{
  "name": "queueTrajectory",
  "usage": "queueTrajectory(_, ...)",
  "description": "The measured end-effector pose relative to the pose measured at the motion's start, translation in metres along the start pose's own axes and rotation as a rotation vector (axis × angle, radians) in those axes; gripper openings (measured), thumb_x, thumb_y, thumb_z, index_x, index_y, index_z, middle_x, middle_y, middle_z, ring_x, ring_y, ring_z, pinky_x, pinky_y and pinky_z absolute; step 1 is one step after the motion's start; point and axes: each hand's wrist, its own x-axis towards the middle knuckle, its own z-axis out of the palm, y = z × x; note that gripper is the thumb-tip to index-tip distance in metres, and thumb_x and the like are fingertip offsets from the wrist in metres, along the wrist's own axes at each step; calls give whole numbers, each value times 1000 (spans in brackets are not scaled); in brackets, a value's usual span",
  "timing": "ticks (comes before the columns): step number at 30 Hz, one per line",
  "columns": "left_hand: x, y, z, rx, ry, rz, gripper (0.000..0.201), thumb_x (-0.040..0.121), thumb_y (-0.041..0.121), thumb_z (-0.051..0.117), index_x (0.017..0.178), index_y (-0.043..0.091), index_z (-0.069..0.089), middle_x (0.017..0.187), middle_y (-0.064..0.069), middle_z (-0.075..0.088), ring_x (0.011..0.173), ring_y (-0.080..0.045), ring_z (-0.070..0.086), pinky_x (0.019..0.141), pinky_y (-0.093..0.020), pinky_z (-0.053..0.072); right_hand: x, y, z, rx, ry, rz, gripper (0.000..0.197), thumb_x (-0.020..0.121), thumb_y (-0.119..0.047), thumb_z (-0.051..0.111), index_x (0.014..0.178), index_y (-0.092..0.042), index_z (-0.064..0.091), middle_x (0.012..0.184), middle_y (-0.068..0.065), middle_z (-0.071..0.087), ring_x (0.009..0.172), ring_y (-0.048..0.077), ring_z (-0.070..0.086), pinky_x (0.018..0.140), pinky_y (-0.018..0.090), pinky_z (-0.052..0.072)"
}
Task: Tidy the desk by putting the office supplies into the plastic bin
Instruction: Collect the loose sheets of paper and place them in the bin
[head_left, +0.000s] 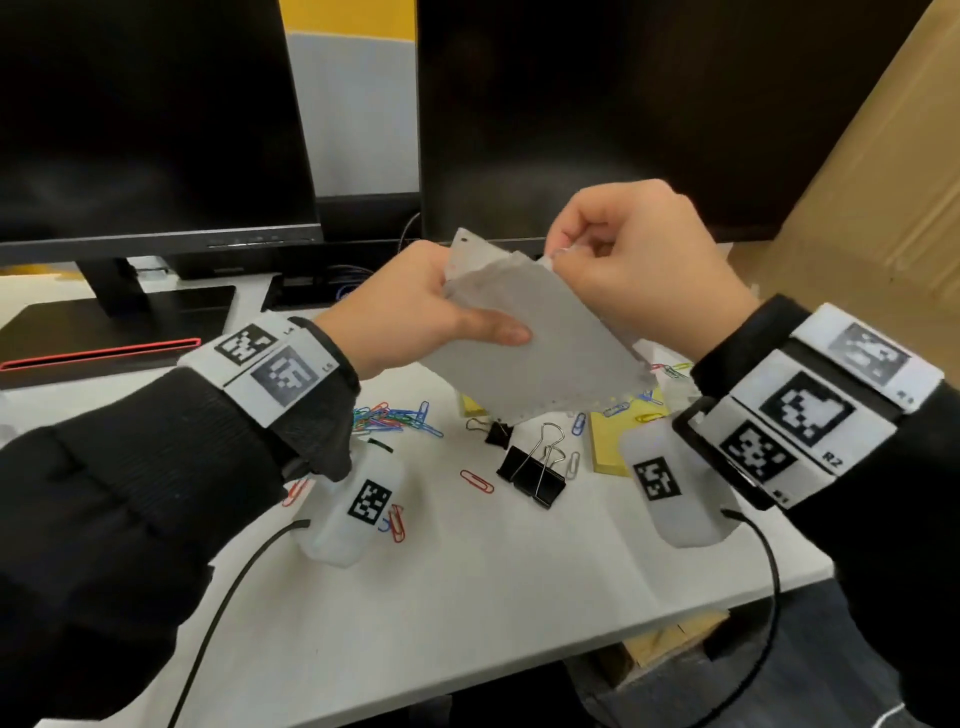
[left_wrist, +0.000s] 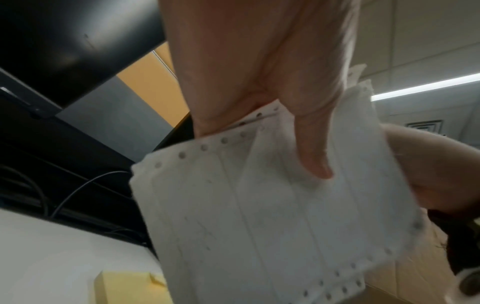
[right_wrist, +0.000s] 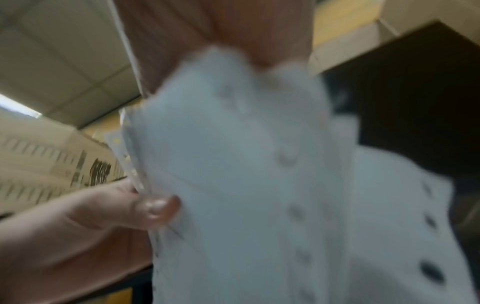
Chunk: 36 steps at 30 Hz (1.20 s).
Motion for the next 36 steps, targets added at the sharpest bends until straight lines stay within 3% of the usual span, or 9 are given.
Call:
queueTrajectory(2,-1,-5,-2,-51,63,-3,29,71,11,75,97,22,69,99,3,73,92,-14,70,87,-35,55,3,1,2,144,52,6,16,78,-13,53,70,-24,62,59,-7,59,48,0,51,53,9,39)
queueTrajectory(4,-3,-9,-9,-160,131,-16,37,69,12,75,105,18,66,104,2,72,96,-14,69,89,-36,54,4,3,2,230,81,20,10,82,-18,56,84,-23,64,61,-9,59,53,-2,53,60,9,41)
queueTrajectory(9,-14,-17,-30,-464,269,17,62,71,3,70,129,6,49,122,-9,63,107,-19,65,81,-28,56,2,8,13,556,-14,114,36,90,-43,51,116,-19,52,103,-5,65,95,10,65,83,31,54)
queueTrajectory(12,-20,-25,-36,-478,312,3,58,76,2,67,131,6,49,125,-10,62,110,-20,64,82,-27,55,-4,9,45,774,-127,283,48,82,-15,67,124,-9,45,115,6,65,102,21,66,86,40,54)
queueTrajectory(15,-30,-34,-36,-428,339,-60,58,71,10,71,126,6,53,119,-9,66,105,-19,66,80,-27,56,-16,4,81,725,-207,362,51,76,10,60,123,-5,48,120,13,62,108,25,61,95,43,50)
queueTrajectory(23,-38,-25,-42,-395,447,-88,35,74,44,63,96,17,68,96,0,71,87,-10,68,74,-21,53,-16,-18,101,872,-151,301,49,75,4,68,115,-13,46,113,7,62,101,20,62,88,36,53)
queueTrajectory(26,-36,-21,-52,-344,535,-62,17,81,31,66,80,15,69,83,-1,68,81,-14,65,71,-24,49,-13,-27,97,981,-82,207,49,75,4,70,116,-11,47,112,11,63,98,18,63,84,29,54)
queueTrajectory(30,-39,-32,-57,-168,542,-101,18,86,21,59,72,11,66,74,4,63,76,-10,59,71,-28,42,-11,-25,99,843,0,100,42,78,-7,70,110,-23,50,99,-1,62,94,9,60,83,29,52)
queueTrajectory(36,-49,-42,-46,-245,407,-91,21,71,36,70,81,18,63,72,9,64,67,-2,63,60,-17,48,-21,-14,116,813,-48,194,49,73,-14,76,113,-23,50,108,-3,58,96,12,59,73,23,54)
